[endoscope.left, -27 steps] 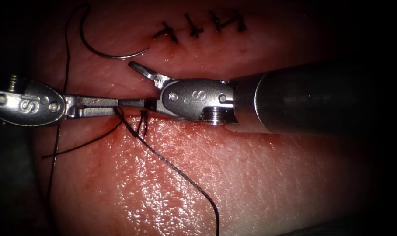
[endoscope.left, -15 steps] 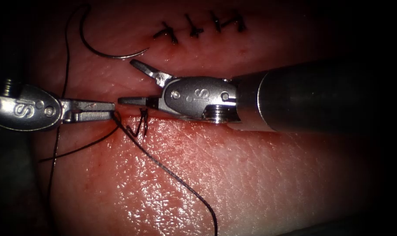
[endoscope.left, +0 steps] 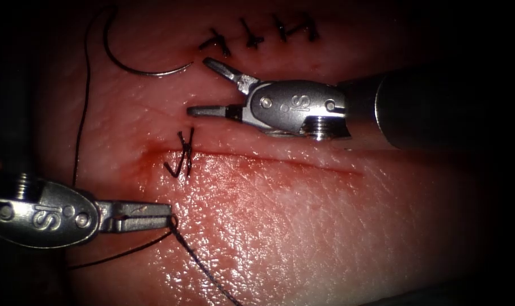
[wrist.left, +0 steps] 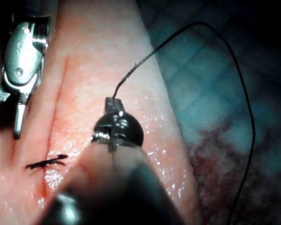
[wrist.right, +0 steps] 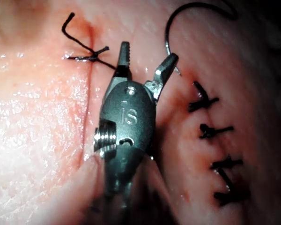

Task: Wound Closure
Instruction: Set suture down from left hand

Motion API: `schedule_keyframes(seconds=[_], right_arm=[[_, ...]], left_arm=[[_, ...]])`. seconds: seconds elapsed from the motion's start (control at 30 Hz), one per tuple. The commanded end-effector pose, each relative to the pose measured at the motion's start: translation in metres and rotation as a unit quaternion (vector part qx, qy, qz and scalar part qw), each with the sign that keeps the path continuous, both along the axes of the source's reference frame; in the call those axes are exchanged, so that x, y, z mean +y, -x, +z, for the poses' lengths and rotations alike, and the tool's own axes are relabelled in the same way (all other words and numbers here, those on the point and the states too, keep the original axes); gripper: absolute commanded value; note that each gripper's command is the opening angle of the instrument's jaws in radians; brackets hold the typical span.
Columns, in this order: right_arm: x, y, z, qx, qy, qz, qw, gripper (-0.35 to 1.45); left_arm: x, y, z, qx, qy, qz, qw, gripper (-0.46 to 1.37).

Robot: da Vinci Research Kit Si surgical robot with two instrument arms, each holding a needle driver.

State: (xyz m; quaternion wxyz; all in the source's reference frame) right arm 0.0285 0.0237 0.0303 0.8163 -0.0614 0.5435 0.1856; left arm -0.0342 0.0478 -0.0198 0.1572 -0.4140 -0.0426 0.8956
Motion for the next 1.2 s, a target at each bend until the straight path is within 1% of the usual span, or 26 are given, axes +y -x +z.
schedule_keyframes(seconds=[0.03, 0.1, 0.2, 0.23, 0.27, 0.3, 0.33, 0.4, 0.43, 0.53, 0.6, 0.67, 0.77, 0.87, 0.97, 1.03, 1.07, 1.1, 1.2], right_arm=[[0.0001, 0.0002, 0.0, -0.001, -0.001, 0.001, 1.0, 1.08], [0.0003, 0.0007, 0.0, -0.004, -0.002, 0.004, 1.0, 1.08], [0.0004, 0.001, 0.0001, -0.003, -0.002, 0.004, 1.0, 1.08], [0.0005, 0.0012, 0.0002, -0.004, -0.002, 0.004, 1.0, 1.08], [0.0005, 0.0012, 0.0002, -0.004, -0.001, 0.004, 1.0, 1.08], [0.0004, 0.0013, 0.0002, -0.003, -0.001, 0.004, 1.0, 1.08], [0.0004, 0.0013, 0.0002, -0.003, -0.001, 0.004, 1.0, 1.08], [0.0004, 0.0015, 0.0002, -0.003, -0.001, 0.003, 1.0, 1.08], [0.0004, 0.0015, 0.0002, -0.003, -0.001, 0.003, 1.0, 1.08], [0.0003, 0.0018, 0.0002, -0.002, -0.001, 0.001, 1.0, 1.08], [0.0003, 0.0019, 0.0001, -0.002, -0.001, 0.0, 1.0, 1.08], [0.0003, 0.002, 0.0001, -0.001, -0.001, 0.0, 1.0, 1.08], [0.0002, 0.002, 0.0, -0.001, -0.001, 0.0, 1.0, 1.08], [0.0001, 0.002, -0.0001, -0.001, -0.001, 0.0, 1.0, 1.08], [-0.0001, 0.0018, -0.0002, -0.001, -0.001, 0.0, 1.0, 1.08], [-0.0002, 0.0018, -0.0003, -0.001, -0.001, 0.0, 1.0, 1.08], [-0.0002, 0.0017, -0.0004, -0.001, -0.001, 0.0, 1.0, 1.08], [-0.0003, 0.0016, -0.0004, -0.001, -0.001, 0.001, 1.0, 1.08], [-0.0004, 0.0015, -0.0005, -0.002, -0.001, 0.001, 1.0, 1.08]], left_arm=[[-0.0004, 0.0008, -0.0001, -0.013, -0.001, 0.008, 0.9999, -0.35], [-0.0014, 0.003, -0.0003, -0.038, 0.001, 0.02, 0.9991, -0.35], [-0.0021, 0.0054, -0.0002, -0.061, 0.009, 0.032, 0.9976, -0.35], [-0.0024, 0.0069, 0.0, -0.073, 0.014, 0.04, 0.9965, -0.35], [-0.0025, 0.0076, 0.0001, -0.077, 0.016, 0.043, 0.996, -0.35], [-0.0028, 0.0088, 0.0004, -0.087, 0.015, 0.047, 0.995, -0.35], [-0.0029, 0.0094, 0.0005, -0.091, 0.013, 0.047, 0.9946, -0.35], [-0.0036, 0.0117, 0.0013, -0.112, 0.0, 0.05, 0.9924, -0.35], [-0.0037, 0.012, 0.0014, -0.115, -0.003, 0.049, 0.9922, -0.35], [-0.0048, 0.0147, 0.0028, -0.145, -0.03, 0.057, 0.9873, -0.35], [-0.0052, 0.0157, 0.0037, -0.159, -0.041, 0.064, 0.9844, -0.35], [-0.0056, 0.0165, 0.0049, -0.171, -0.042, 0.077, 0.9813, -0.35], [-0.0055, 0.0171, 0.007, -0.17, -0.03, 0.083, 0.9815, -0.35], [-0.005, 0.0169, 0.0095, -0.169, -0.027, 0.085, 0.9815, -0.35], [-0.0041, 0.0162, 0.0127, -0.155, -0.018, 0.074, 0.985, -0.34], [-0.0038, 0.0158, 0.0141, -0.152, -0.019, 0.071, 0.9857, -0.18], [-0.0035, 0.0154, 0.0158, -0.15, -0.029, 0.064, 0.9862, 0.09], [-0.0035, 0.0152, 0.0165, -0.149, -0.037, 0.059, 0.9864, 0.18], [-0.0036, 0.0145, 0.0187, -0.146, -0.048, 0.052, 0.9867, 0.34]])
